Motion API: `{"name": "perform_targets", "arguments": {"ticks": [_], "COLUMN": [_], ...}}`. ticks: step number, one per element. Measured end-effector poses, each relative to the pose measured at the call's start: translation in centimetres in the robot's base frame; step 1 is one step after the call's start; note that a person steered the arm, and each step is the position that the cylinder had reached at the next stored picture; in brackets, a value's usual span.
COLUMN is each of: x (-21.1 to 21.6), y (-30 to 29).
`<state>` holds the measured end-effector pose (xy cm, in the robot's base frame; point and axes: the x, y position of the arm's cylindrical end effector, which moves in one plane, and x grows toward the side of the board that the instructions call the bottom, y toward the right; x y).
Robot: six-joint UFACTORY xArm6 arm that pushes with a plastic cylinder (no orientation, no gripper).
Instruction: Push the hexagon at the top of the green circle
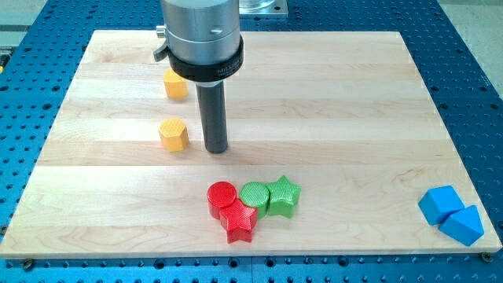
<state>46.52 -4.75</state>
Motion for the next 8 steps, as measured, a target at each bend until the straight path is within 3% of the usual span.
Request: {"name": "perform_targets", "arguments": {"ticks": [1,2,4,5,6,8], "x": [-6.1,-8.6,-3.7,-3.0,0.0,-1.1], "y": [0.0,-2.2,-9.0,-9.6,-8.8,-1.1]}}
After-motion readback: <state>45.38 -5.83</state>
